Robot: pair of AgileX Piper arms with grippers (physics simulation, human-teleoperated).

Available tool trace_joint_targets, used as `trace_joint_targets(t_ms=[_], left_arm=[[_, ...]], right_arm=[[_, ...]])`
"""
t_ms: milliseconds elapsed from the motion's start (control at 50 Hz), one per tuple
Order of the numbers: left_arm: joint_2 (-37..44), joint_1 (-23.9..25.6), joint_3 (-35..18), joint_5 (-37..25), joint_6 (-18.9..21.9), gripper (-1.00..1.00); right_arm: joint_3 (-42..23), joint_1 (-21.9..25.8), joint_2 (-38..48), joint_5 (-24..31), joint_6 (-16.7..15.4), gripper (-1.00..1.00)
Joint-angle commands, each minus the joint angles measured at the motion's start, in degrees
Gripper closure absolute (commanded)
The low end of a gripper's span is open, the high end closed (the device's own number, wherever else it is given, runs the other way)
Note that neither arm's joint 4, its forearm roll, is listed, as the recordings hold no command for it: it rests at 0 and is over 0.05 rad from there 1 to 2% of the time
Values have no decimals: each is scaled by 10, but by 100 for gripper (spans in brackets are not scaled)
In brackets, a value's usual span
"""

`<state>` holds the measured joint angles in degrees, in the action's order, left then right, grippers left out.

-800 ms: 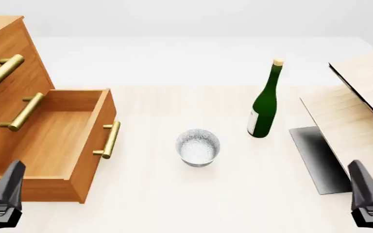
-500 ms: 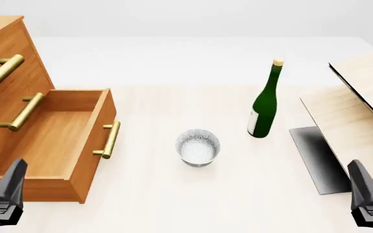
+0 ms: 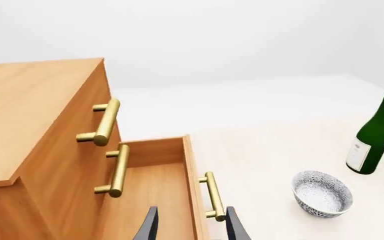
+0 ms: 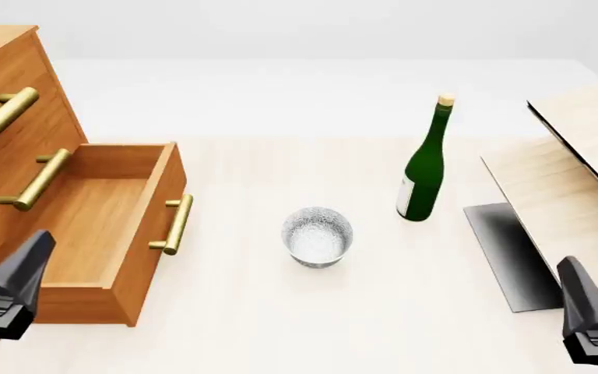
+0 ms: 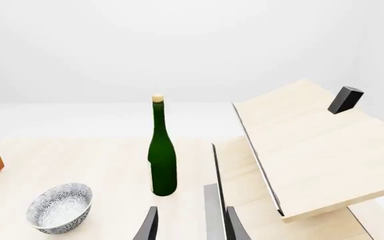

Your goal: Put the bowl in the bottom drawer of the cabinet and close it.

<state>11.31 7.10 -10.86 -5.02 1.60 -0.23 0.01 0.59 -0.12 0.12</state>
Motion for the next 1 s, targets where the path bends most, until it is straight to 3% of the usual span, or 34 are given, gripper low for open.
trace_joint_targets(t_ms=[20,260,1000], left_arm=[[60,26,-54,-28,-10,-100],[92,38,-90,-57,-30,-100],[173,-2,-112,-104,-70,-100]], right_arm=[[0,0,0,0,0,-100],[0,0,0,0,0,-100],[0,0,0,0,0,-100]])
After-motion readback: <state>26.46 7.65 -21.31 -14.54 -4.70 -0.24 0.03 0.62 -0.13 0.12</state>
